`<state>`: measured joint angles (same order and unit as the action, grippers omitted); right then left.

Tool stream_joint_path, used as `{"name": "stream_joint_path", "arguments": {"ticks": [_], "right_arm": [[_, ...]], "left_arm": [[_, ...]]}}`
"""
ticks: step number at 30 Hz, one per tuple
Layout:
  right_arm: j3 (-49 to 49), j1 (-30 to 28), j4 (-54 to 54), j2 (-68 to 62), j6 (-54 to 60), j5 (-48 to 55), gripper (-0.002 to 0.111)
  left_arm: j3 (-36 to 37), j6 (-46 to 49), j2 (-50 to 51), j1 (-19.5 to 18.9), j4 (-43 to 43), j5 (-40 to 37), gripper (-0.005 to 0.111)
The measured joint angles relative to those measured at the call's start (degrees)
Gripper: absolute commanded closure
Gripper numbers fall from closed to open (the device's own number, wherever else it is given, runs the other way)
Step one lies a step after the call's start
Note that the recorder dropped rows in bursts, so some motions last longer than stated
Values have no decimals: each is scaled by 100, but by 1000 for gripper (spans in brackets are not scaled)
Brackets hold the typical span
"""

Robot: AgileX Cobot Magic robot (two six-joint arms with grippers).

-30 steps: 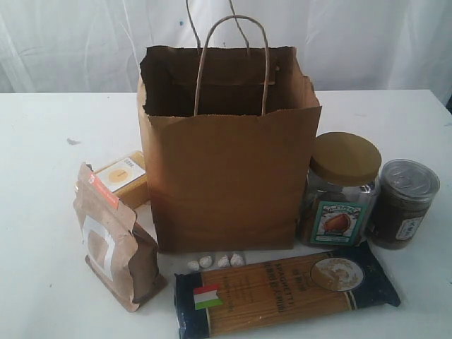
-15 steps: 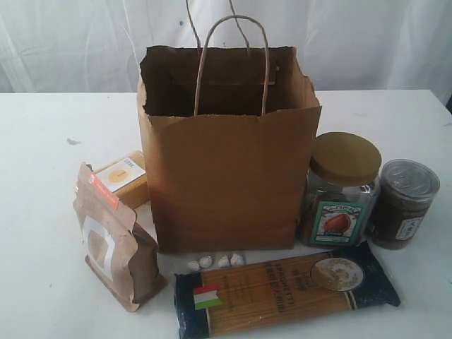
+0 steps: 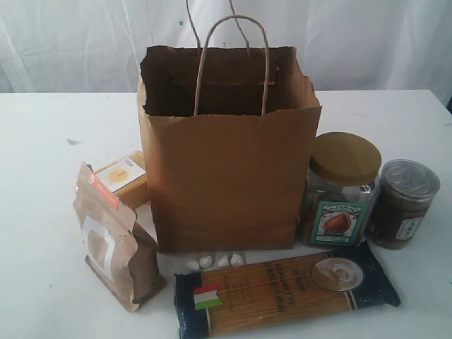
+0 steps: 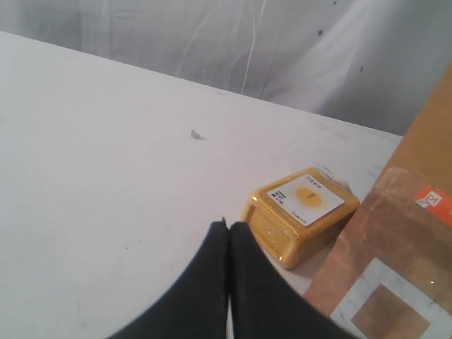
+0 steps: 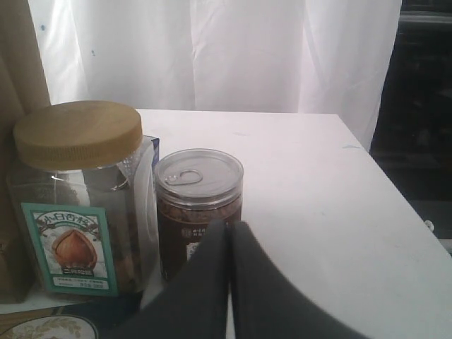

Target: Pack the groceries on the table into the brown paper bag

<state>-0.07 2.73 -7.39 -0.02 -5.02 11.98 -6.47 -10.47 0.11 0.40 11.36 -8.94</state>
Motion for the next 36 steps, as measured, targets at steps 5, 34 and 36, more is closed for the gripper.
{"name": "stream_joint_path", "arguments": {"ticks": [5,34,36], "right_arm": [[0,0,0,0,0,0,108],[-500,0,173,-67,-1915,-2958,108],[-1061,17,-286,-295,-2422,-2037,108]], "left_arm": [[132,14,0,0,-23,154,106],[141,13,0,0,270,-201,106],[141,13,0,0,270,-201,106]]}}
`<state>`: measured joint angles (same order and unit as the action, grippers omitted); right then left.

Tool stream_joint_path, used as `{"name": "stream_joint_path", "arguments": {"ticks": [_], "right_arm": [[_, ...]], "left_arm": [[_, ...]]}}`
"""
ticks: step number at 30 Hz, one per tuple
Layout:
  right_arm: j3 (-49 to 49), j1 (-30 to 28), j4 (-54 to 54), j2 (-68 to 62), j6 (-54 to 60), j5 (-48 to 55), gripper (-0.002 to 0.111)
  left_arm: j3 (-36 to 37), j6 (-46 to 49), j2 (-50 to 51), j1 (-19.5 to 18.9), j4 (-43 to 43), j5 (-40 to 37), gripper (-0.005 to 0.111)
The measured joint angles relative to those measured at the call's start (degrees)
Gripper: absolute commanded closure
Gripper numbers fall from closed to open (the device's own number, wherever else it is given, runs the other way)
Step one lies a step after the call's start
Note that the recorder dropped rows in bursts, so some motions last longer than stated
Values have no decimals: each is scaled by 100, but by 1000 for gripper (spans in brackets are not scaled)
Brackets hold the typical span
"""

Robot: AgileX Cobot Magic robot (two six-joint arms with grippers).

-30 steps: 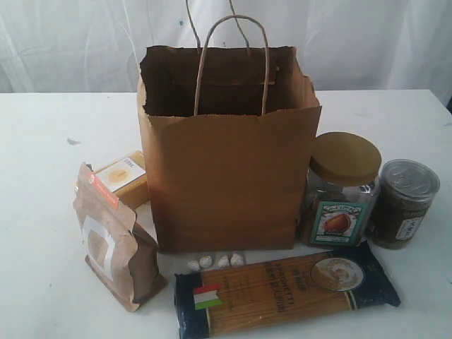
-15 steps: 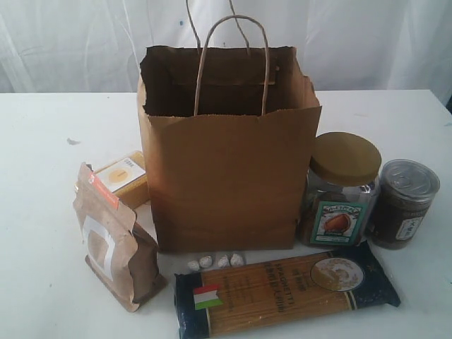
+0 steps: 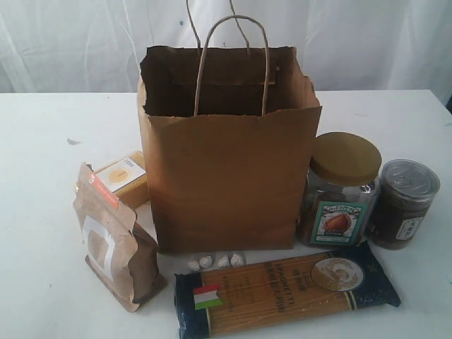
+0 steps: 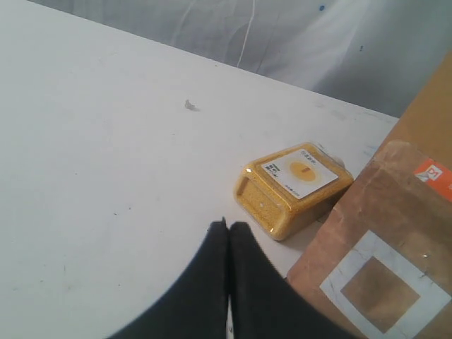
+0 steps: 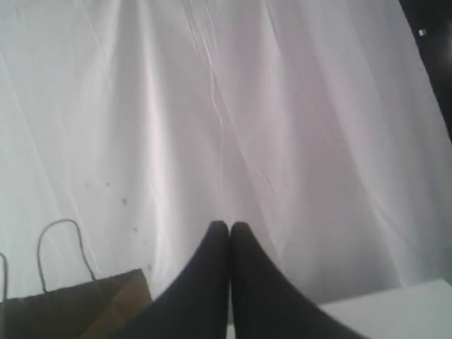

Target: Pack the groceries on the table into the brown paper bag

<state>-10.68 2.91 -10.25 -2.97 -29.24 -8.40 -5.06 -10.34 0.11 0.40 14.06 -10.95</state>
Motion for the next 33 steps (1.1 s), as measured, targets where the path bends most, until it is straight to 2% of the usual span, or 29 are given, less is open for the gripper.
{"name": "stream_joint_path", "arguments": {"ticks": [3,5,10,14,17,19,22,24,33], "right_arm": [[-1125,130,-424,-599,25,1409,108],[-1856,273,-329,-1153,855,2304,108],[-3607,611,675,-2731,3320,4451,108],[-4346,780,1362,-3836,4287,5602,107],[-4610,880,1569,-4453,4640,5925,93],[-4707,931,1606,-4775,4730,6066,75],[-4778,1040,1642,-5228,4780,6158,37],[-4790,1094,1697,-5487,4848,6180,26],[-5415,1146,2060,-6849,5348,6459,27]], "left_arm": [[0,0,0,0,0,0,106],[0,0,0,0,0,-12,106],[0,0,0,0,0,-12,106],[0,0,0,0,0,-12,106],[0,0,0,0,0,-12,106],[0,0,0,0,0,-12,106],[0,0,0,0,0,-12,106],[0,0,0,0,0,-12,106],[0,0,0,0,0,-12,106]]}}
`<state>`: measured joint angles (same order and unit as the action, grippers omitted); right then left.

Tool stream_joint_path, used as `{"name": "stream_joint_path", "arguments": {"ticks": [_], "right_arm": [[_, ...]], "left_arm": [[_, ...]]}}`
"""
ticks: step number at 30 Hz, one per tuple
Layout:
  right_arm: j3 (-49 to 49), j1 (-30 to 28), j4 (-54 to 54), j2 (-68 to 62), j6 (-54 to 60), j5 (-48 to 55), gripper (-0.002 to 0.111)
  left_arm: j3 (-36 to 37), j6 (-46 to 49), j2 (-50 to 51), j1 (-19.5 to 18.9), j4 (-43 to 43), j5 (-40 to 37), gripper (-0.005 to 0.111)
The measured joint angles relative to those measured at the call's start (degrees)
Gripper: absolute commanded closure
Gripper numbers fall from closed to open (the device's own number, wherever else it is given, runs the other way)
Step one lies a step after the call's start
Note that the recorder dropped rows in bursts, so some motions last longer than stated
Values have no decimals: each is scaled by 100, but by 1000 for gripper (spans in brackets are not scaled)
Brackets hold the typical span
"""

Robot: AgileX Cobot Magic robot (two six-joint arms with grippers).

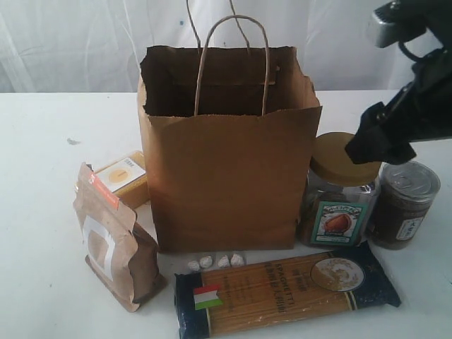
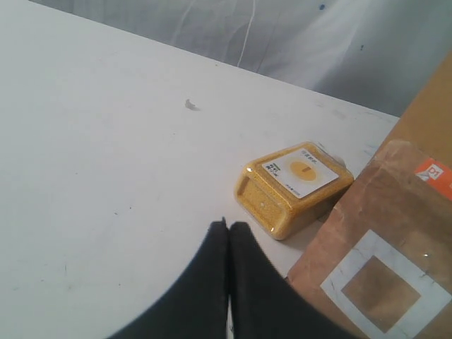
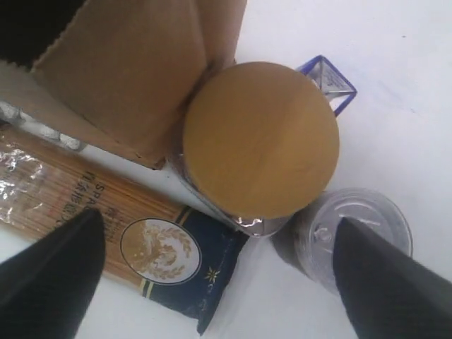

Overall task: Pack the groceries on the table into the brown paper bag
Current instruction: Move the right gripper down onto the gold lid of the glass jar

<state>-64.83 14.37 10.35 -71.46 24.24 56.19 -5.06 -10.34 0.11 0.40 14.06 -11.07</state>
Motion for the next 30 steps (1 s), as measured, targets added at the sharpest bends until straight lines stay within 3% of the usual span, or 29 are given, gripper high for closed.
{"name": "stream_joint_path", "arguments": {"ticks": [8,15,24,26,30], "right_arm": [[-997,0,11,-1404,926,598,27],[-1049,0,11,-1543,2169,733,27],[-1049,0,22,-1672,2285,430,27],[-1049,0,59,-1672,2285,475,25],[-1049,0,101,-1682,2154,487,6]], "left_arm": [[0,9,0,0,0,0,106],[0,9,0,0,0,-11,106],[0,9,0,0,0,-11,106],[0,9,0,0,0,-11,106],[0,9,0,0,0,-11,106]]}}
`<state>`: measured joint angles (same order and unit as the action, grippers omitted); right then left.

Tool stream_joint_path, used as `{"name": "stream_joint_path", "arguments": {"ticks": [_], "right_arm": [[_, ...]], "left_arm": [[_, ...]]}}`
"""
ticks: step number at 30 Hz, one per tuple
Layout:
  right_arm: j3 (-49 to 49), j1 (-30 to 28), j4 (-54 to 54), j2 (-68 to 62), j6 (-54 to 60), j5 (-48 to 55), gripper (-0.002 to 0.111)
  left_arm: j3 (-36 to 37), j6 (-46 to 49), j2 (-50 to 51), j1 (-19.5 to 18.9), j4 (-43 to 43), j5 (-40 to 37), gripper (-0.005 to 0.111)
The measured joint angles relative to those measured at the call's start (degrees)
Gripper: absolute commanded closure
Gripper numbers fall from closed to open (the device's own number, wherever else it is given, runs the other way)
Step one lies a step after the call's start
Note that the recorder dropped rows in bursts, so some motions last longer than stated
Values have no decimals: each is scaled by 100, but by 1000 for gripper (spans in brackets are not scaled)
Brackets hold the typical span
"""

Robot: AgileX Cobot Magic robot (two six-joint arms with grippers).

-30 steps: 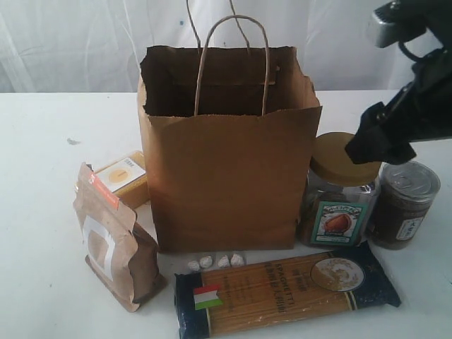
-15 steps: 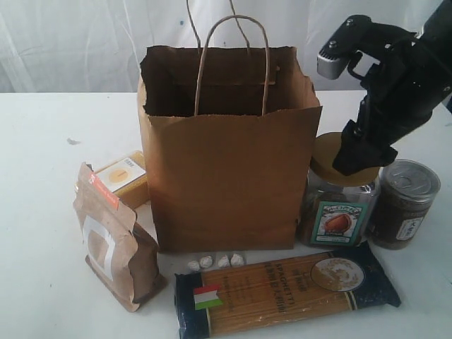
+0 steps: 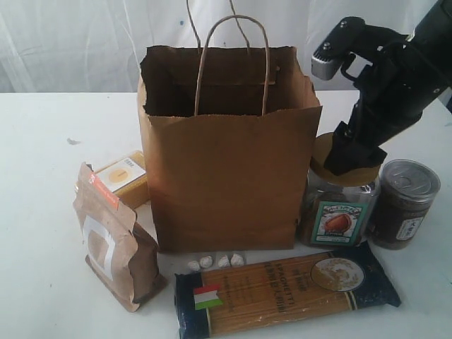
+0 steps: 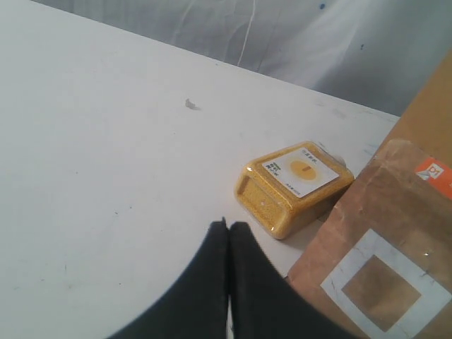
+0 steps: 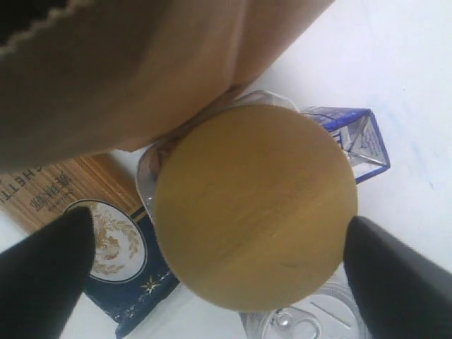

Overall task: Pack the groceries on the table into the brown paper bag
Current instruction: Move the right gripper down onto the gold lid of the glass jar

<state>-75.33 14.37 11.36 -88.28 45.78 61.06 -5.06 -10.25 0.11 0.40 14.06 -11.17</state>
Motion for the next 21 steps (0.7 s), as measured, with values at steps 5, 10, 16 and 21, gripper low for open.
{"name": "stream_joint_path", "arguments": {"ticks": [5,10,16,21], "right_arm": [[0,0,-161,-72,-443,-47,3],[0,0,-82,-144,-503,-60,3],[0,0,-51,-301,-462,-60,3],[0,0,-49,-383,-426,-102,3]], "left_arm": [[0,0,0,0,0,0,106],[0,0,0,0,0,0,106],[0,0,0,0,0,0,106],[0,0,0,0,0,0,106]]}}
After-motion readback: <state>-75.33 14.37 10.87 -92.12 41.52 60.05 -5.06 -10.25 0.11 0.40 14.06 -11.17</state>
